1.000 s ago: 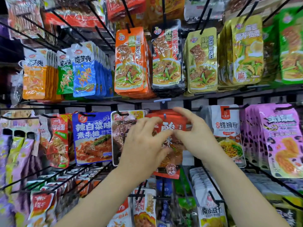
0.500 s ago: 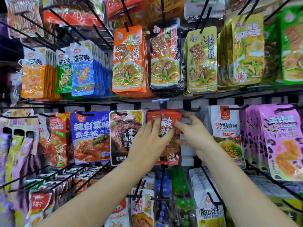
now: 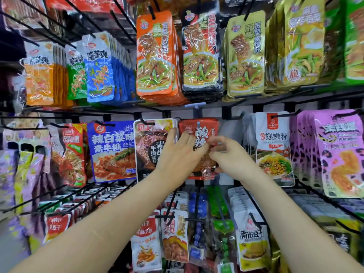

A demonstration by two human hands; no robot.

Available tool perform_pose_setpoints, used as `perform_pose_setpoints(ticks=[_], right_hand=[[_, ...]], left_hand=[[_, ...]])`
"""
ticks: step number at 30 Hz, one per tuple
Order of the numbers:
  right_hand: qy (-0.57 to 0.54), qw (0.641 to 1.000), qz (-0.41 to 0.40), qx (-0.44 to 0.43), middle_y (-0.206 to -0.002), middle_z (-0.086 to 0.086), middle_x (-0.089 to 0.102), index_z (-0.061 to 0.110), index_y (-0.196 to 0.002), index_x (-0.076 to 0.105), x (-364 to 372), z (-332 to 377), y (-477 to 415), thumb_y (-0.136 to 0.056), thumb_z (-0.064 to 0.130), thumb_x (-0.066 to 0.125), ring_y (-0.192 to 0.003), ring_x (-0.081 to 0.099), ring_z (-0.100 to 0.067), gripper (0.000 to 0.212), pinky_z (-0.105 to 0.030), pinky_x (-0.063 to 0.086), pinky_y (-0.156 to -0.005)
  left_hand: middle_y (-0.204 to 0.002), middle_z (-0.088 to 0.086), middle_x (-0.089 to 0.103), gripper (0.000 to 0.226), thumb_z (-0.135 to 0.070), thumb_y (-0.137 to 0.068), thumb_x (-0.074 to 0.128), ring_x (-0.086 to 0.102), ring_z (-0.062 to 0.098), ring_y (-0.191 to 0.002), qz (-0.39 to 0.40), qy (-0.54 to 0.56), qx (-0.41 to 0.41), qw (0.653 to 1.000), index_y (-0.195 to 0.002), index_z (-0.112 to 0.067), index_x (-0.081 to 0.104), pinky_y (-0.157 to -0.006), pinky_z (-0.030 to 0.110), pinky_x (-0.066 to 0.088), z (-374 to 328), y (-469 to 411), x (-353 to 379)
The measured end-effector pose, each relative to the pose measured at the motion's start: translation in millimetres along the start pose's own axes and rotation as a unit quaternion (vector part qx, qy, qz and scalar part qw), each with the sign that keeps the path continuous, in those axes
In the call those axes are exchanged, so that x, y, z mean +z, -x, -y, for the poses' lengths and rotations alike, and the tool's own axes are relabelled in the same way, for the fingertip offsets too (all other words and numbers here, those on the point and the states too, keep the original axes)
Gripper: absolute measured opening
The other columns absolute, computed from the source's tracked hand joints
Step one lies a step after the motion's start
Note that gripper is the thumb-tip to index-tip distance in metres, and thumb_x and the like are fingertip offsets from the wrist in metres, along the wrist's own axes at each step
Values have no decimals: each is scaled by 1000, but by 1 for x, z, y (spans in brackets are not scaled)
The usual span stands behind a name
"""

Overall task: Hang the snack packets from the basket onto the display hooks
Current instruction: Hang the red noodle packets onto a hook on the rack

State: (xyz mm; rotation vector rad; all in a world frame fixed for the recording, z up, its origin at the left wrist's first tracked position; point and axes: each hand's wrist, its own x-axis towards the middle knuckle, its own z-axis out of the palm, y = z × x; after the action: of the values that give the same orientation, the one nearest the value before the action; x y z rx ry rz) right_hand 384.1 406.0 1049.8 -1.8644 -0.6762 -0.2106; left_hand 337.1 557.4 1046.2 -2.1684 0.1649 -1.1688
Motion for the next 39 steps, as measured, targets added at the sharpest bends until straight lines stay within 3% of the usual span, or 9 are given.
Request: perform_pose_setpoints(ticks=[4,7,10,16,21,28,32,34,39], right_hand=[[150,986,36,-62,-121,-2,55,38,-141,44,2,-1,2,-93,13,50,-87,53,-15,54,-24,45,-73],[310,947,29,-85,-130,-8,40,47,-147,30,8,3,6,-96,19,45,-117,39,-25,60,-36,40,-99],[402,913,0,-72,-139,-9,26,47,-148,22,20,12,12,-97,24,44,-128,21,-31,60,-43,39,-100],[407,911,-50,-37,-148,-12,20,45,-149,21,42,24,28,-94,22,49,-132,19,-33,65,-42,43,-96],[317,938,-117,-74,-138,-8,41,40,-147,33,37,33,67,-96,24,51,-126,36,-27,56,-38,39,-99],[190,966,-157,-76,-108,11,64,28,-122,64,1,31,158,-93,12,58,-95,58,0,34,-27,48,-80],[215,964,-158,-17,-79,14,70,32,-103,72,-32,20,222,-92,16,60,-68,63,-7,22,-24,51,-61],[245,955,-166,19,-64,14,65,29,-98,74,-51,11,259,-91,15,62,-54,54,-4,20,-14,39,-51],[305,918,-201,155,-78,18,70,26,-99,76,-90,-15,366,-91,17,64,-69,63,3,17,-15,46,-63]], left_hand=[[-120,15,60,37,-17,-69,71,54,34,-112,-2,57,-39,998,-106,-19,66,-92,48,42,8,30,-12],[-126,19,56,56,-15,-61,83,51,38,-115,26,101,-118,988,-114,-21,65,-84,49,49,14,52,-15],[-135,21,48,59,-15,-68,78,44,41,-122,66,128,-169,975,-124,-22,59,-91,53,50,21,63,-16],[-140,23,41,50,-6,-77,66,36,45,-128,34,235,-175,956,-125,-15,60,-103,56,40,34,71,-19],[-137,19,47,40,-6,-82,65,41,39,-127,-30,311,-165,935,-121,-15,62,-103,49,41,37,86,-25],[-110,2,64,27,-11,-88,55,56,14,-102,-118,517,-103,841,-111,-13,69,-90,18,40,-13,98,-61],[-94,-12,67,23,-13,-89,55,53,-5,-79,-96,636,-64,763,-103,-16,73,-74,7,42,-62,97,-89],[-87,-14,68,22,-13,-87,58,51,-10,-74,-81,682,-43,725,-100,-17,74,-69,1,36,-93,99,-104],[-86,-15,68,18,-9,-80,65,59,-5,-81,-53,754,49,653,-93,-14,76,-72,0,38,-189,116,-139]])
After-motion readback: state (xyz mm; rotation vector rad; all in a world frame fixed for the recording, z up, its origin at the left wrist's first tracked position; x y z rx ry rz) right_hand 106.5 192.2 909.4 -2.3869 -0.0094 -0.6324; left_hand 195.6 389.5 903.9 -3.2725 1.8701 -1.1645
